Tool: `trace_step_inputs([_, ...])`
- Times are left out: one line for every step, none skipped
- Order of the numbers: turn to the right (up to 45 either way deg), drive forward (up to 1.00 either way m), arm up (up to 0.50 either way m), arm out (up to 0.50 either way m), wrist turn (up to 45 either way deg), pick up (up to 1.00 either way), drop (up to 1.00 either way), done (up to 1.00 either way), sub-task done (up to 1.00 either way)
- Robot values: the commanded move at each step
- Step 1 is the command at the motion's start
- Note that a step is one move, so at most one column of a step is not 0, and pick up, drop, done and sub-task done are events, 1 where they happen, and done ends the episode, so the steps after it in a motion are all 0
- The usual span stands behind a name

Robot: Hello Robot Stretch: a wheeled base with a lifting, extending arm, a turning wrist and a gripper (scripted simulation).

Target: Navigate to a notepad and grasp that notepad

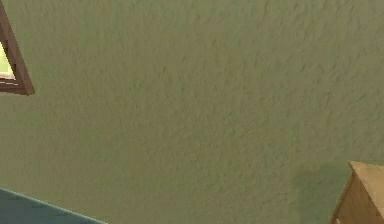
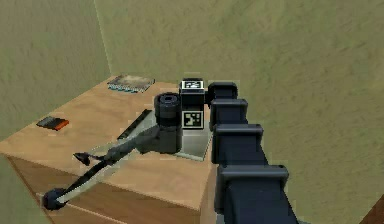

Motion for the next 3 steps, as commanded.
trace_step_inputs([0.0, 0.0, 0.0, 0.0, 45.0, 0.0, 0.0, 0.0, 0.0])
trace_step_inputs([0.0, 0.0, 0.0, 0.0, 45.0, 0.0, 0.0, 0.0, 0.0])
trace_step_inputs([0.0, 0.0, 0.0, 0.0, 18.0, 0.0, 0.0, 0.0, 0.0])
